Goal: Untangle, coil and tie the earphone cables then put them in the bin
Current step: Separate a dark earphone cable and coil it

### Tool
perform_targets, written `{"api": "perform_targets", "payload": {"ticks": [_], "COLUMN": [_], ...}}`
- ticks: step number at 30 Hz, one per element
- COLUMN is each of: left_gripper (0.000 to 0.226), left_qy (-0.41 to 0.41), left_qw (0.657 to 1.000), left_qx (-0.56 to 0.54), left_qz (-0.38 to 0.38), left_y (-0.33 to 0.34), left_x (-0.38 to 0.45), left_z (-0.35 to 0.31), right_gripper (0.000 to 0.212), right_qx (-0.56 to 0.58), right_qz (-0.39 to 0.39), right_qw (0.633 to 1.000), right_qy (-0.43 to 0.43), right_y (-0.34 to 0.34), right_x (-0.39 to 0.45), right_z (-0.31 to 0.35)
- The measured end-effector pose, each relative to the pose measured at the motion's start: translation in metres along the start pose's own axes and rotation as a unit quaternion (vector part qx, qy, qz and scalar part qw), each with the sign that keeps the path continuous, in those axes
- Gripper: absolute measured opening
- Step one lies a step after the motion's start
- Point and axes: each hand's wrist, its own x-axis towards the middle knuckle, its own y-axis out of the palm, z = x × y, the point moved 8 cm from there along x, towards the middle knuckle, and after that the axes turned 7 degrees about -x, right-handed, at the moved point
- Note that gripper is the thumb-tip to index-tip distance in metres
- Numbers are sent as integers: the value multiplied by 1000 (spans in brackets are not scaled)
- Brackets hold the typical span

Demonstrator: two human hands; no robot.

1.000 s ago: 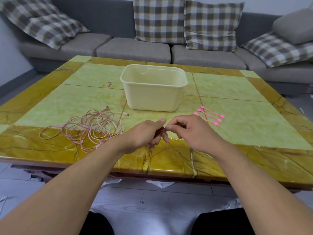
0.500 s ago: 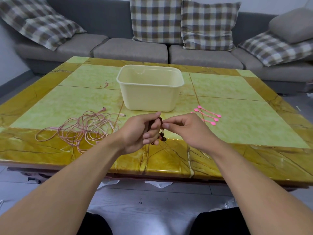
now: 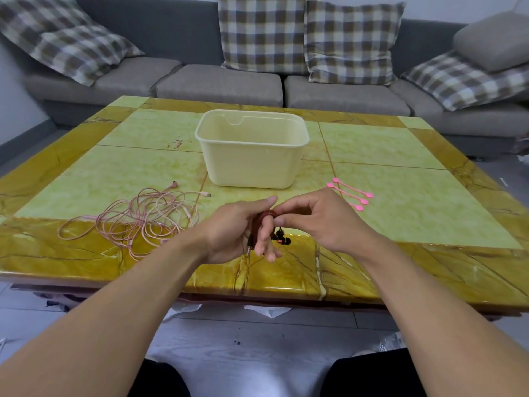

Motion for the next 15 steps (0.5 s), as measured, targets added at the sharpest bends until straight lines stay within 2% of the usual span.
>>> {"api": "perform_targets", "payload": {"ticks": [3,8,11,13,15], "left_gripper": [58,42,39,51,65], "left_qy": [13,57,109,130,127], "left_qw": [999,978,957,947,951], "left_qx": [1,-34,14,83,144], "left_qz": [-52,-200,-268,-283,-243], "left_y": [-1,-20,-36,-40,-31], "left_x": [2,2,2,3,8], "left_z": [2,-2,-10,-15,-14], "right_gripper": [12,8,9,14,18], "right_qx": [-14,-57,-101,-113,-118], "right_qz": [-2,-27,-68,-71,-74], "right_qw": [1000,998,993,991,990], "right_qy": [4,3,8,14,17], "right_y": [-1,-2,-11,-13,-15], "right_x": [0,0,1,2,2], "right_z": [-3,-4,-4,-5,-4]}}
